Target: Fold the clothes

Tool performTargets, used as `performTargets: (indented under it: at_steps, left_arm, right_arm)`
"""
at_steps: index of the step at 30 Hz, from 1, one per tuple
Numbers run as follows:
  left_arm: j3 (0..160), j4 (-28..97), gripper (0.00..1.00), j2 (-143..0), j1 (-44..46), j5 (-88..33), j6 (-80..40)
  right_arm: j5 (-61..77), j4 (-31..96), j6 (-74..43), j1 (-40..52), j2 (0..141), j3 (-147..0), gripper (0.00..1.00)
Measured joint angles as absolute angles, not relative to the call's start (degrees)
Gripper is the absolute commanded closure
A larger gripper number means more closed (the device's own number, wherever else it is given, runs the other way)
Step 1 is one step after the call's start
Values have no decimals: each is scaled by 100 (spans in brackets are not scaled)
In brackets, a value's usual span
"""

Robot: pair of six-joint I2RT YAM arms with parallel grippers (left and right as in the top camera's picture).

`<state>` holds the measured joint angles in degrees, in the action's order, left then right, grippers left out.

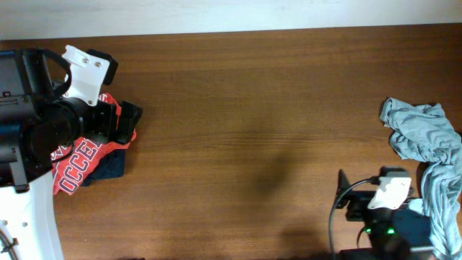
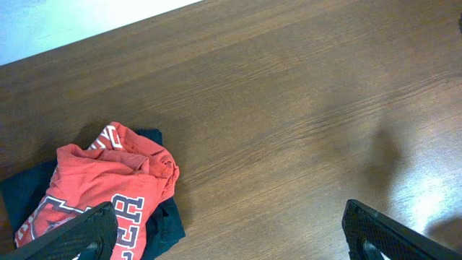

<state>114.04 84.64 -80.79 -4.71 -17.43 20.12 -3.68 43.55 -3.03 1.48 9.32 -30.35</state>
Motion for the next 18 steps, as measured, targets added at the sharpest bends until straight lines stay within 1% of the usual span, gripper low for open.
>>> performTargets:
  at_steps: [7,15,18]
  left_arm:
    - [11404,8464,1,-8079,-471,-1743,2012]
    - [11404,8464,1,-8079,-471,-1743,2012]
    - [11404,8464,1,-8079,-471,-1743,2012]
  right_arm:
    - [-366,3977,-436,145,104,-1678,1]
    - [-357,3647,-462,148,91,-982,1]
    - [-340,3610,-473,145,89,-937,1]
